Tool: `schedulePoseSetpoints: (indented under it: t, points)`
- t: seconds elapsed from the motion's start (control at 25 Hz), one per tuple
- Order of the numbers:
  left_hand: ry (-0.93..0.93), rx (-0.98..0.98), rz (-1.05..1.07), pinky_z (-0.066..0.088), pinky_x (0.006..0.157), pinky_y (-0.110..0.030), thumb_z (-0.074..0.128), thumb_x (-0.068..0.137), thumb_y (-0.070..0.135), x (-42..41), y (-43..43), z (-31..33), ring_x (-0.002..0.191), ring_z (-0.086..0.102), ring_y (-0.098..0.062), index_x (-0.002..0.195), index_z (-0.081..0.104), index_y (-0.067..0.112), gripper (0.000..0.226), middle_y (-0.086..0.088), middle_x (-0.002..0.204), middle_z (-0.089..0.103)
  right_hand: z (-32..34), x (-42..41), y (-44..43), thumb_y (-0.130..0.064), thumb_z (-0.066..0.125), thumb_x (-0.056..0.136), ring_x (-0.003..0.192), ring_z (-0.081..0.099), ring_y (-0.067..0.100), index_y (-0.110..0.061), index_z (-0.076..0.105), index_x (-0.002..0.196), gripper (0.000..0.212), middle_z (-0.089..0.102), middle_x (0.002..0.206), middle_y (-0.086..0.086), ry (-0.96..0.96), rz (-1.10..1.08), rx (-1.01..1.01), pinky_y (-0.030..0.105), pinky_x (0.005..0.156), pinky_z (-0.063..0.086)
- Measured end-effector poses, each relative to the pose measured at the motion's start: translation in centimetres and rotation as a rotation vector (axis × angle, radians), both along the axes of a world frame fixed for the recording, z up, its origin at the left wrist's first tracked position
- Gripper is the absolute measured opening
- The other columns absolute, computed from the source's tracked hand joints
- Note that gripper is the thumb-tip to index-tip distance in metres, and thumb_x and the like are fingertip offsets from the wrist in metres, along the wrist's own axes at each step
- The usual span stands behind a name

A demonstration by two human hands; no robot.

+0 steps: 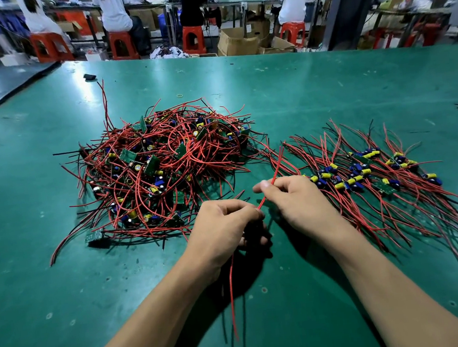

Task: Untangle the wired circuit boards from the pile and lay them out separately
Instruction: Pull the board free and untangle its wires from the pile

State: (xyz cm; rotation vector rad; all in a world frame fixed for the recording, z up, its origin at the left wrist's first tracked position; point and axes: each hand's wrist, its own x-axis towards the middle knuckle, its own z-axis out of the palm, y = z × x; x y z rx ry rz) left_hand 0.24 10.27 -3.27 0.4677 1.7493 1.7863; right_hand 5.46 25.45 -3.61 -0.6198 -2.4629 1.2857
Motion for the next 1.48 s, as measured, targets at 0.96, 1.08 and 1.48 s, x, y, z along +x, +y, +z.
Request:
schedulePoseSetpoints:
  t: [0.96, 1.08, 1.48]
  points:
    - [0.138, -0.075, -0.092, 0.051, 0.060, -0.026, 0.066, 0.090, 0.007, -1.0, -1.0, -0.1, 0.061, 0.064, -0.016, 0.085, 0.074, 0.005, 0.010, -0.011, 0.069, 0.071, 1.0, -0.3, 0.6, -0.044, 0.066, 0.091, 0.041, 0.032, 0.006, -0.011, 0.075, 0.079, 0.036, 0.048, 0.060, -0.008, 0.373, -0.130, -0.786, 0.018, 0.035, 0.027]
    - [-0.065, 0.056, -0.041, 0.055, 0.053, -0.027, 0.061, 0.094, 0.006, -1.2, -0.9, -0.1, 0.057, 0.065, -0.022, 0.089, 0.069, 0.003, 0.010, -0.013, 0.069, 0.070, 0.7, -0.2, -0.4, -0.043, 0.077, 0.075, 0.046, 0.043, 0.008, -0.006, 0.074, 0.100, 0.045, 0.056, 0.064, -0.006, 0.267, 0.078, -0.811, 0.020, 0.039, 0.038]
    - [-0.132, 0.117, -0.076, 0.055, 0.058, -0.029, 0.061, 0.094, 0.012, -1.4, -1.2, 0.0, 0.059, 0.064, -0.023, 0.091, 0.065, 0.000, 0.012, -0.014, 0.072, 0.069, 0.1, 0.0, -0.9, -0.029, 0.079, 0.074, 0.057, 0.053, 0.014, -0.012, 0.080, 0.090, 0.023, 0.069, 0.078, 0.005, 0.111, 0.232, -0.869, 0.019, 0.049, 0.044]
